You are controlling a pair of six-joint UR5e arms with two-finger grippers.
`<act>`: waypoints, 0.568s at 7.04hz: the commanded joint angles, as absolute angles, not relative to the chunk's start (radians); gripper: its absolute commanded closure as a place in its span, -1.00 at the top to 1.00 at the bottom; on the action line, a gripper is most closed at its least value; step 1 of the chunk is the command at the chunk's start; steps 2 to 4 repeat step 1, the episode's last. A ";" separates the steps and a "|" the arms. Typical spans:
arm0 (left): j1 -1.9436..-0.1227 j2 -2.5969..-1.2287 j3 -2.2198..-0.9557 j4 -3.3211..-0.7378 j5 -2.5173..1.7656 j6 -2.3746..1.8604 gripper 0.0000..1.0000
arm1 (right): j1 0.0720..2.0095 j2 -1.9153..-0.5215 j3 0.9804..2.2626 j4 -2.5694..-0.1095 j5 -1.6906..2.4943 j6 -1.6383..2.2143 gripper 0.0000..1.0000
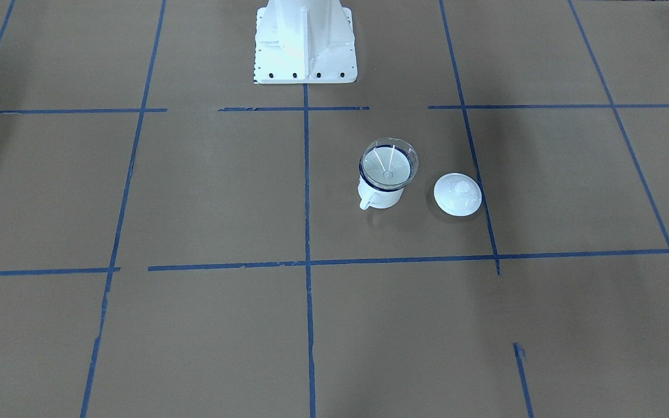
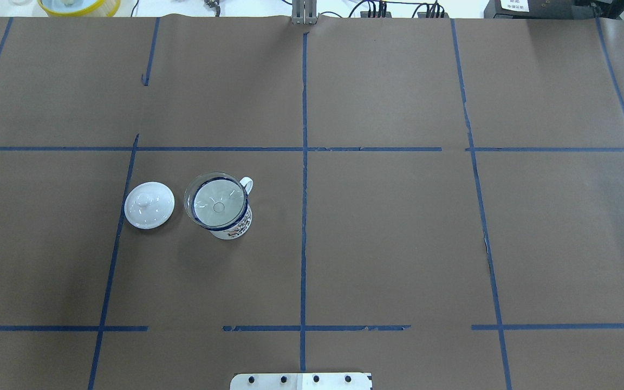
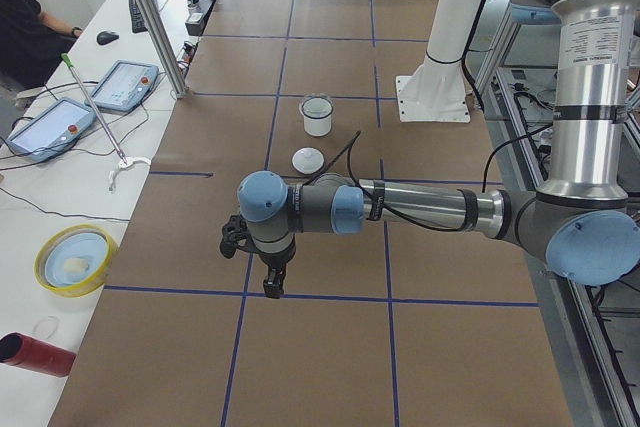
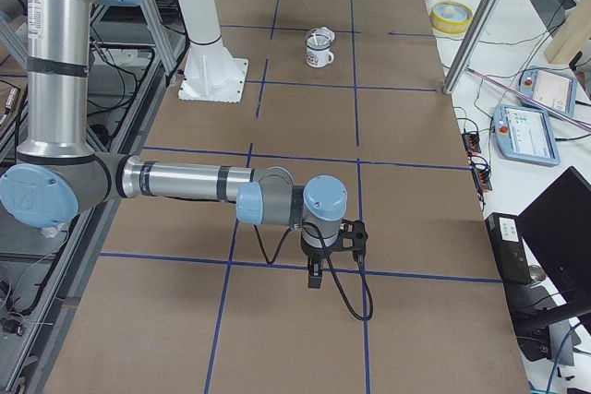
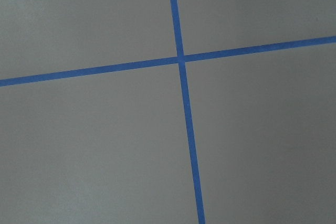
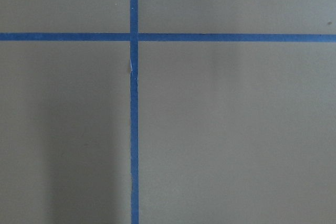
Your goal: Place funnel on cup
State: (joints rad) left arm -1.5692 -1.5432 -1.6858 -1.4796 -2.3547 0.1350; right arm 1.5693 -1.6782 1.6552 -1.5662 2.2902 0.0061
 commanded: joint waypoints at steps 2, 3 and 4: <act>-1.569 -1.545 -1.686 -1.480 -2.355 0.135 1.00 | 1.569 -1.678 1.655 -1.566 2.290 0.006 1.00; -1.569 -1.545 -1.686 -1.480 -2.355 0.135 1.00 | 1.569 -1.678 1.655 -1.566 2.290 0.006 1.00; -1.569 -1.545 -1.686 -1.480 -2.355 0.135 1.00 | 1.569 -1.678 1.655 -1.566 2.290 0.006 1.00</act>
